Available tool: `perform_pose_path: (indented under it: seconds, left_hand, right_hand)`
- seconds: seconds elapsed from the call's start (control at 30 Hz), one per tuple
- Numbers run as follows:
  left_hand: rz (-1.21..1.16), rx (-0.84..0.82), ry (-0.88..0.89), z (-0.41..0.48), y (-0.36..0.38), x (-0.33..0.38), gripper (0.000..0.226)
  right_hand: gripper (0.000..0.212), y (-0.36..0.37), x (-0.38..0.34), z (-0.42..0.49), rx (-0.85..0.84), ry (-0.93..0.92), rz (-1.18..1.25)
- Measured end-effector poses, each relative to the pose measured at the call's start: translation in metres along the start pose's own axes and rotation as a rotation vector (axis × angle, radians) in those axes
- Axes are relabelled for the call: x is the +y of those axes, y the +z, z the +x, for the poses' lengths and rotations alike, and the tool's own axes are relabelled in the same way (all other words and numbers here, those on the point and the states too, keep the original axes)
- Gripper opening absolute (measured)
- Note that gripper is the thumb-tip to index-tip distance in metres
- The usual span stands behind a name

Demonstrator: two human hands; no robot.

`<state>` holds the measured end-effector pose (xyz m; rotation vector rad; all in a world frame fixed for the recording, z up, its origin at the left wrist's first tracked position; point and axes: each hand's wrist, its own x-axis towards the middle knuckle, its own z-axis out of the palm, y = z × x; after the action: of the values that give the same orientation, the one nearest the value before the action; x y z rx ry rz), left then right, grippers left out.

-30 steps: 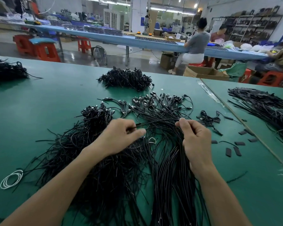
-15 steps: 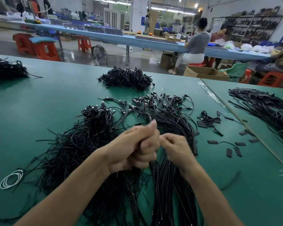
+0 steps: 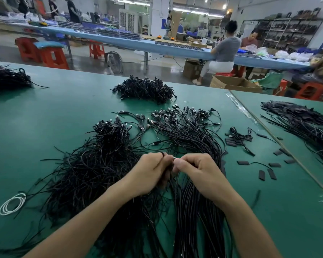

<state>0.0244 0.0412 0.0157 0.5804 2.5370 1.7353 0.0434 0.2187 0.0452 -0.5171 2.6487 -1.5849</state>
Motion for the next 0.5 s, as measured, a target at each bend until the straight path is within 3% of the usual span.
perform_pose_path:
  seconds: [0.2,0.3,0.4,0.5]
  left_hand:
    - [-0.477,-0.306,-0.299,-0.011,-0.009,0.024,0.059]
    - [-0.669,-0.423,-0.324,-0.014,-0.017,0.029,0.056]
    - [-0.990,-0.368,-0.270,-0.012,-0.021,0.029,0.047]
    - [-1.209,-0.160,-0.190,-0.006,-0.018,0.029,0.042]
  right_hand:
    - [0.029,0.007,-0.005,0.005,0.151,-0.057,0.188]
    - [0.033,0.014,0.001,0.005,0.171,0.014,0.351]
    - [0.027,0.023,0.004,0.003,0.068,0.093,0.364]
    - [0.031,0.032,0.003,-0.001,-0.014,0.107,0.161]
